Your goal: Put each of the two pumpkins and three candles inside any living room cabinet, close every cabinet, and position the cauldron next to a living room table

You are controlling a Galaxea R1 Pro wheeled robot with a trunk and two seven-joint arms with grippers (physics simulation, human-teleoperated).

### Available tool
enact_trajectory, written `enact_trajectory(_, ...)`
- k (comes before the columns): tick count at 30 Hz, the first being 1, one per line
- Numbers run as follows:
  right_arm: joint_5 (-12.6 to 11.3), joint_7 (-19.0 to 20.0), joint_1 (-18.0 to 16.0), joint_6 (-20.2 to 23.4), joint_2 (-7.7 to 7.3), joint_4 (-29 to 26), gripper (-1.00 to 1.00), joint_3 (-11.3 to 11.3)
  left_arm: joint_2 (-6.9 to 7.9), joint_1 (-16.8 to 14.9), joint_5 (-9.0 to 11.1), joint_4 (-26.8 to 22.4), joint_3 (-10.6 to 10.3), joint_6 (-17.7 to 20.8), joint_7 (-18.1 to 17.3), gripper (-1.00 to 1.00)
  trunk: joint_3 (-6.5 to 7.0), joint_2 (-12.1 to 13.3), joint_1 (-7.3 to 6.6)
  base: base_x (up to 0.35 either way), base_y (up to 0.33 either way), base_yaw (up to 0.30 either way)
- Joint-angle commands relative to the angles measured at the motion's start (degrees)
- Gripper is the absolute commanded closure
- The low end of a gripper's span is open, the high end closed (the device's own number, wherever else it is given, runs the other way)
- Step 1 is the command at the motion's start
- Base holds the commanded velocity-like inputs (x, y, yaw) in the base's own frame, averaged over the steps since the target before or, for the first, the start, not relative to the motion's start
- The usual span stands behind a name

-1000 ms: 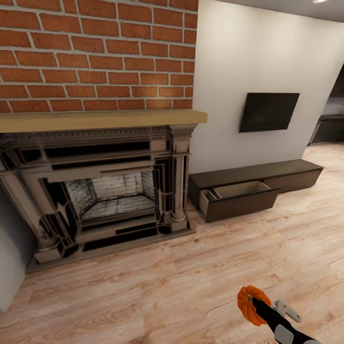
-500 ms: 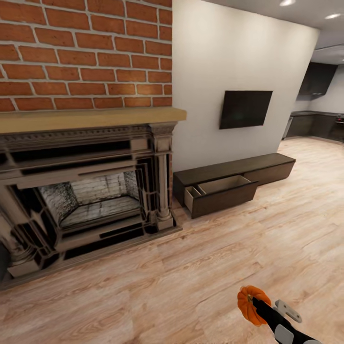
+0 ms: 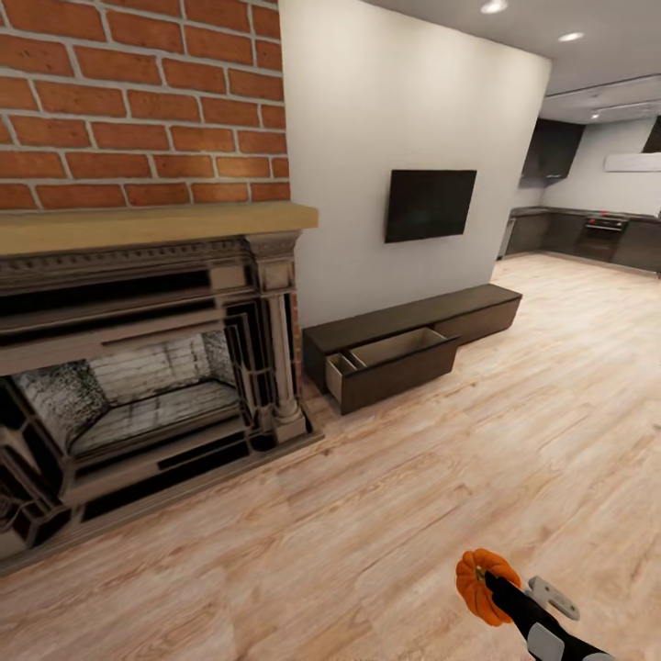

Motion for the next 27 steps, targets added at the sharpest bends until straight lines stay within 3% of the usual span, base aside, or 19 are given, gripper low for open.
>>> enact_trajectory(1, -0.6, 0.3, -0.1, -0.1, 0.01, 0.0, 1.0, 0.3, 0.02, 0.0, 0.5, -0.1, -0.5, 0.1, 0.2, 1.0, -0.11, -0.1, 0.01, 0.0, 0.0, -0.247)
enact_trajectory(21, -0.6, 0.4, -0.1, 0.1, 0.01, 0.0, 1.0, 0.3, -0.13, 0.1, 0.7, -0.2, -0.2, -0.5, 0.3, 1.0, -0.91, -0.1, 0.01, 0.0, 0.0, -0.247)
enact_trajectory(27, -0.6, 0.4, -0.1, 0.1, 0.01, 0.0, 1.0, 0.3, 1.51, -0.5, 0.4, -3.2, -0.2, -0.4, 0.1, 1.0, -1.15, -0.1, 0.01, 0.0, 0.0, -0.247)
